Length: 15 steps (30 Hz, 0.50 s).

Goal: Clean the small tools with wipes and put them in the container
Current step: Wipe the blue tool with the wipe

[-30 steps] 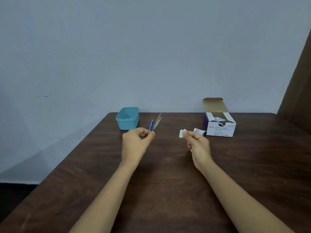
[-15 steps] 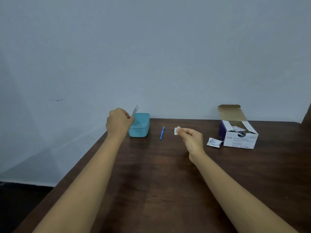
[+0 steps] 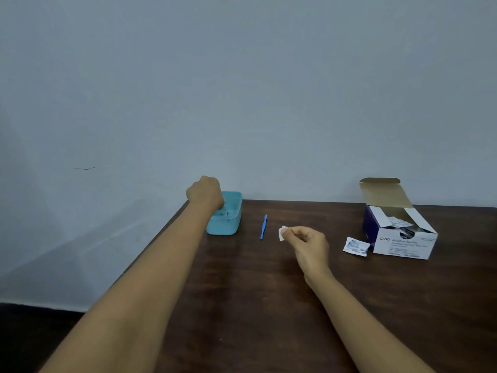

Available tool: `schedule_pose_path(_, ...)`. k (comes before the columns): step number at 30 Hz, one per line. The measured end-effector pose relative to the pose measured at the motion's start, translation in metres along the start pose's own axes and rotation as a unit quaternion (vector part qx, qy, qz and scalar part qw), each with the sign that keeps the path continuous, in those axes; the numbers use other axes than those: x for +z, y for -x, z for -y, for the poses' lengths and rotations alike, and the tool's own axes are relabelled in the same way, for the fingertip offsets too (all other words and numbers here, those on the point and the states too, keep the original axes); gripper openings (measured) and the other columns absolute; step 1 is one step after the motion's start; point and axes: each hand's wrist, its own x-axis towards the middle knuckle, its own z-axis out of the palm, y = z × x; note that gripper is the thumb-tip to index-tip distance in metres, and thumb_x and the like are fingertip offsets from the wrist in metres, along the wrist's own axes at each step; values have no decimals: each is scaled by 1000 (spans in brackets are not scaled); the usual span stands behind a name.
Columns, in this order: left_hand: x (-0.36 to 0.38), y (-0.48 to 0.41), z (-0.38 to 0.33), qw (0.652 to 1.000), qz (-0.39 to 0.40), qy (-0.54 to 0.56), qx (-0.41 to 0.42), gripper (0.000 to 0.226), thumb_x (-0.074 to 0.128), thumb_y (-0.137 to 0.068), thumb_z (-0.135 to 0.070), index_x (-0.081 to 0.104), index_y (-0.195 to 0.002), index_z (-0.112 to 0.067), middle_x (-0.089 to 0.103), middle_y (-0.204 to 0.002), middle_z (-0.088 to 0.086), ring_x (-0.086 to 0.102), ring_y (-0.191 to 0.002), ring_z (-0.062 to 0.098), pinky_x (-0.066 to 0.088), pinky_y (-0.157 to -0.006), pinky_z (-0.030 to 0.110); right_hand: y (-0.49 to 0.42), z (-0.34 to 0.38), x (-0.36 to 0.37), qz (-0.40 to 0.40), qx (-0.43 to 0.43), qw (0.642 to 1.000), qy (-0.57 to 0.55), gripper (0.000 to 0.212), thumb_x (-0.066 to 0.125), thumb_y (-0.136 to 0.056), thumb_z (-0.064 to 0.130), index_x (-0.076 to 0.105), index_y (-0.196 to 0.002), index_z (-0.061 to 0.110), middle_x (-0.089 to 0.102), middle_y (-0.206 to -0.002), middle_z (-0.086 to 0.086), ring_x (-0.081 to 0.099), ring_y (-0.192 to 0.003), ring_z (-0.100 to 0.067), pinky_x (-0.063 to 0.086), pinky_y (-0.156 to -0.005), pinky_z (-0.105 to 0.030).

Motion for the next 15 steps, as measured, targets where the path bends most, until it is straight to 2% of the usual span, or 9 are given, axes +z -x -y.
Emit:
schedule_pose_path(3,6,-7,-2,998,5,-55,0,21,61,-85,-12,59,-105,-8,52,-100,5,63,-95,21,41,-64,24,0,0,2,5,-5,1000,17,16,75,-81,29,74,-69,19,73,-78,8,68,-80,-9,51,-71,-23)
schedule_pose_path(9,22,-12,-7,990,12,-140,16,22,53,-89,-10,59,-110,-10,53,-100,3,62,-98,18,38,-68,22,-1,1,3,9,-8,1000,27,17,76,-80,30,74,-68,18,73,-77,8,68,-80,-7,52,-75,-24)
schedule_pose_path(11,26,-12,-9,987,20,-158,23,21,51,-90,-10,60,-109,-11,54,-92,0,62,-94,16,37,-68,21,-1,1,4,11,-8,999,30,17,76,-80,30,74,-68,18,73,-77,7,68,-80,-8,53,-75,-26)
schedule_pose_path(13,27,-12,-10,984,26,-171,31,16,50,-91,-11,60,-104,-13,45,-77,-2,62,-91,14,37,-66,21,-2,1,4,10,-5,1000,29,16,76,-80,30,74,-68,18,73,-76,7,68,-80,-8,53,-76,-27)
schedule_pose_path(15,28,-13,-11,984,27,-174,36,7,51,-90,-10,55,-94,-14,39,-72,-2,60,-82,13,35,-60,19,-1,0,4,11,-7,1000,28,17,76,-79,30,74,-67,19,73,-75,8,68,-79,-7,53,-76,-26)
